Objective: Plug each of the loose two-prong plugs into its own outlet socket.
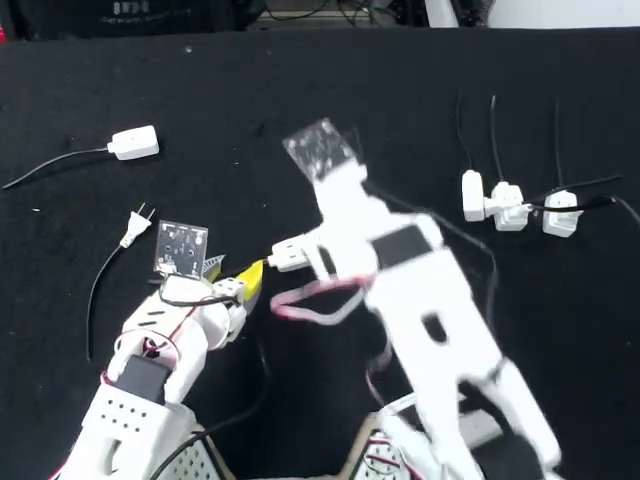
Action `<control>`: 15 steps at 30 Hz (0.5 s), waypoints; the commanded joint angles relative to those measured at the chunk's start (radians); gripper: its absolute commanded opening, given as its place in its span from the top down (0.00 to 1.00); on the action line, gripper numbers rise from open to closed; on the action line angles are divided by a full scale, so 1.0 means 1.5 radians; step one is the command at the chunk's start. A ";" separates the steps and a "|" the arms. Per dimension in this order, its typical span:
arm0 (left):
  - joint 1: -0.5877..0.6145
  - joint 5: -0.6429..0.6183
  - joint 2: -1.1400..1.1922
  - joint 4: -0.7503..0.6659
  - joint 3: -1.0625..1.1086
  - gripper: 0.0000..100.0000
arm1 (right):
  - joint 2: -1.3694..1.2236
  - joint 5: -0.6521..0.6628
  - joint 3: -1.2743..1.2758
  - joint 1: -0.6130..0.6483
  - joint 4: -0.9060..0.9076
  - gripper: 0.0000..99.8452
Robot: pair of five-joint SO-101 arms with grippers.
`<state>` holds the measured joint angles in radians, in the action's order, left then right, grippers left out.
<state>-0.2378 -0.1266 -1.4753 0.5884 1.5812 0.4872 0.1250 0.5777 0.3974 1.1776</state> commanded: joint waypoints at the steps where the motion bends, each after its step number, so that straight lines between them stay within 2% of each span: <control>1: -0.002 -0.010 -0.009 -0.052 0.009 0.81 | -0.167 -0.005 -0.158 -0.034 0.074 0.99; 15: -0.002 -0.010 -0.009 -0.057 0.009 0.81 | -0.523 -0.006 -0.502 -0.034 0.258 0.99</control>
<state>-0.2378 -0.1358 -1.4753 0.5255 1.6103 -0.2309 0.1250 -0.0192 0.3606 1.5044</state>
